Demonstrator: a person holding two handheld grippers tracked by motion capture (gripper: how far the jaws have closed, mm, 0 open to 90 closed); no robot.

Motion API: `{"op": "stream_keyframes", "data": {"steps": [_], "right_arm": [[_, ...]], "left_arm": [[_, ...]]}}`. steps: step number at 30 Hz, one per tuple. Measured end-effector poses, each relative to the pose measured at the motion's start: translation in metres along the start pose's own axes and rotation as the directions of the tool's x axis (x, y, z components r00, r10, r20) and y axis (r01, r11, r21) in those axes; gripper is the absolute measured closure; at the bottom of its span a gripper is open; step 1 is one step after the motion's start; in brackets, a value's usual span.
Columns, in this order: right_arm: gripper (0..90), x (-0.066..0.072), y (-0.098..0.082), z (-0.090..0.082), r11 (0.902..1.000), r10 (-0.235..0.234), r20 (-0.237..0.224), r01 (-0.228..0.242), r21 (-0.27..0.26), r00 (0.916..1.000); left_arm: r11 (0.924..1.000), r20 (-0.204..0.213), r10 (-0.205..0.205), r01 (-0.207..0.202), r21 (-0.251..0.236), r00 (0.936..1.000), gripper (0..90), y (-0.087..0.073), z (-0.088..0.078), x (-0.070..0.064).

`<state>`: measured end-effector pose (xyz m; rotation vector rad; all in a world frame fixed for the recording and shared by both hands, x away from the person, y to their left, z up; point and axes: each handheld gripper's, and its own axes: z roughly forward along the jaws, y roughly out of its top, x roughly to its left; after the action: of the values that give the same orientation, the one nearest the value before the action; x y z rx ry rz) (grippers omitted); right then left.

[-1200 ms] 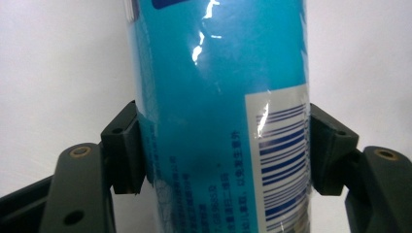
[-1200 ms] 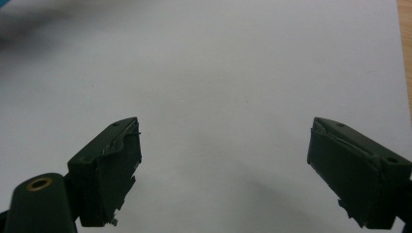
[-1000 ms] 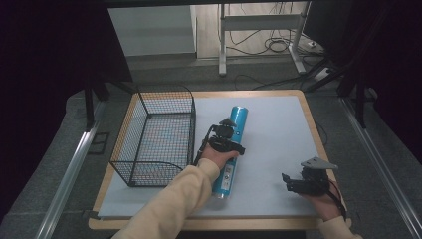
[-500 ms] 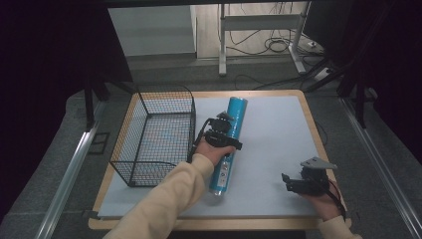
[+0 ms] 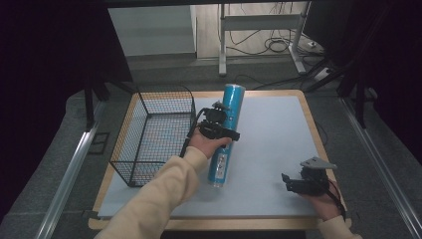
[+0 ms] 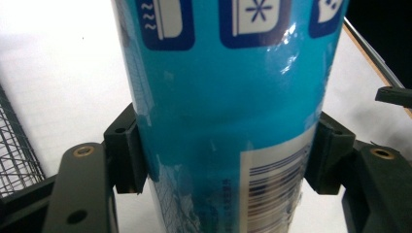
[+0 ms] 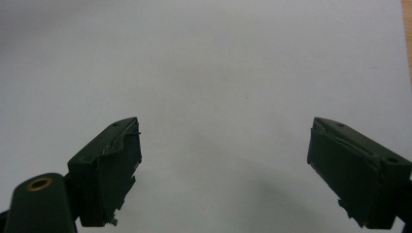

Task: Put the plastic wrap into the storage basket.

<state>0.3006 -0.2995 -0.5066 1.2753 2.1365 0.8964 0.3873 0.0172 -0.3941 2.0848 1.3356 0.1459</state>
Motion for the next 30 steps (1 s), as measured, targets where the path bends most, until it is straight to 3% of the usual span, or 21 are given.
{"op": "stream_keyframes", "data": {"steps": [30], "right_arm": [[12.3,-0.003,0.0,0.001,1.0,-0.003,0.0,0.003,0.006,1.0]], "left_arm": [[0.9988,-0.044,0.037,-0.039,-0.03,0.9983,31.7,0.029,-0.026,0.013]]}}
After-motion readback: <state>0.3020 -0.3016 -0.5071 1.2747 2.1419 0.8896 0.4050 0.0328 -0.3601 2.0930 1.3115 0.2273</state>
